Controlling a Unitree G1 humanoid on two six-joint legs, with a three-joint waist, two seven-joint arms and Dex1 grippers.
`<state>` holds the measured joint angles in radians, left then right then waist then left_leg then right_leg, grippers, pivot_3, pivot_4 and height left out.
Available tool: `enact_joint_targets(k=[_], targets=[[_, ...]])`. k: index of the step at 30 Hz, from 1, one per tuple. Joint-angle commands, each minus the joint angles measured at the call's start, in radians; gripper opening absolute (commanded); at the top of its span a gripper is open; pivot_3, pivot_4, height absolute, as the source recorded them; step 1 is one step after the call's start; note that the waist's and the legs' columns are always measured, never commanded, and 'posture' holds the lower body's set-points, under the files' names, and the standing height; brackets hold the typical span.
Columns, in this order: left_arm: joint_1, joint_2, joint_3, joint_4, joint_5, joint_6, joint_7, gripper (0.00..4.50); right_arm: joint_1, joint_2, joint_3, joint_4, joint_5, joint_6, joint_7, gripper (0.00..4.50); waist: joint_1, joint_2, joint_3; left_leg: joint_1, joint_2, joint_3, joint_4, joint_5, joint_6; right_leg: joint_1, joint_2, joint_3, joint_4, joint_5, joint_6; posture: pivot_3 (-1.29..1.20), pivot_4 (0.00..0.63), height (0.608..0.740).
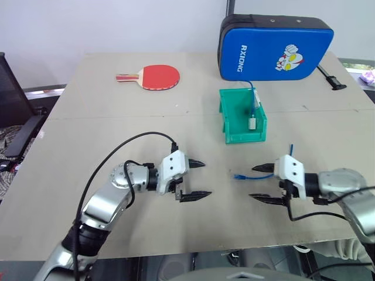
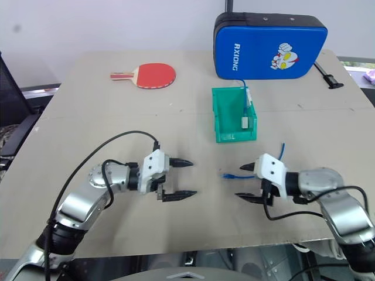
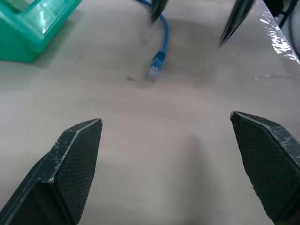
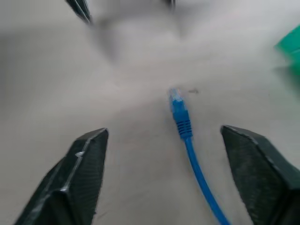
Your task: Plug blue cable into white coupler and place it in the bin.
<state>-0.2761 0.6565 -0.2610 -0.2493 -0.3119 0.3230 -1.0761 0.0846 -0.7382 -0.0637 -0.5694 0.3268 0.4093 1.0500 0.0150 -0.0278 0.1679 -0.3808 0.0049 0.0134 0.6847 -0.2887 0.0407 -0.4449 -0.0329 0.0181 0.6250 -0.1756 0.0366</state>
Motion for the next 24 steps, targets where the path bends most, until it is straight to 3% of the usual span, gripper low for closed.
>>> enact_joint_targets(k=[1, 7, 16, 19, 24], targets=[[-0.070, -0.025, -0.043, 0.007, 0.016, 0.031, -0.020, 4.50, 0.182, 0.038, -0.185, -0.179, 0.071, -0.020, -0.067, 3.73, 0.000, 0.000, 0.000, 0.000, 0.000, 0.000, 0.000, 0.000, 0.000, 0.000, 0.000, 0.000, 0.000, -0.001, 0.001, 0.00, 0.150, 0.740], [-0.167, -0.037, -0.137, 0.038, 0.088, 0.060, -0.042, 4.50, 0.493, 0.132, -0.343, -0.322, 0.044, -0.062, -0.158, 3.73, -0.004, 0.001, -0.001, 0.003, 0.001, 0.000, 0.001, 0.000, 0.000, 0.001, 0.002, 0.004, 0.002, -0.001, 0.003, 0.00, 0.150, 0.740], [-0.360, -0.178, -0.252, 0.337, 0.231, -0.047, -0.071, 4.50, 0.681, 0.185, -0.380, -0.391, 0.016, -0.093, -0.217, 3.73, -0.001, 0.003, -0.004, 0.003, 0.000, 0.002, 0.003, 0.000, 0.000, 0.003, 0.004, 0.005, 0.002, -0.003, -0.001, 0.00, 0.150, 0.740], [-0.383, -0.202, -0.281, 0.391, 0.262, -0.072, -0.096, 3.71, 0.722, 0.209, -0.383, -0.397, 0.001, -0.119, -0.235, 3.82, -0.003, 0.003, -0.004, 0.002, 0.000, 0.002, 0.003, 0.000, 0.000, 0.003, 0.004, 0.005, 0.001, -0.004, -0.001, 0.00, 0.150, 0.740], [-0.401, -0.242, -0.304, 0.470, 0.300, -0.143, -0.119, 1.37, 0.738, 0.233, -0.347, -0.387, -0.039, -0.150, -0.273, 3.82, -0.001, 0.003, -0.004, 0.001, 0.000, 0.001, 0.003, 0.000, 0.001, 0.002, 0.004, 0.005, 0.001, -0.004, -0.001, 0.00, 0.150, 0.740]])
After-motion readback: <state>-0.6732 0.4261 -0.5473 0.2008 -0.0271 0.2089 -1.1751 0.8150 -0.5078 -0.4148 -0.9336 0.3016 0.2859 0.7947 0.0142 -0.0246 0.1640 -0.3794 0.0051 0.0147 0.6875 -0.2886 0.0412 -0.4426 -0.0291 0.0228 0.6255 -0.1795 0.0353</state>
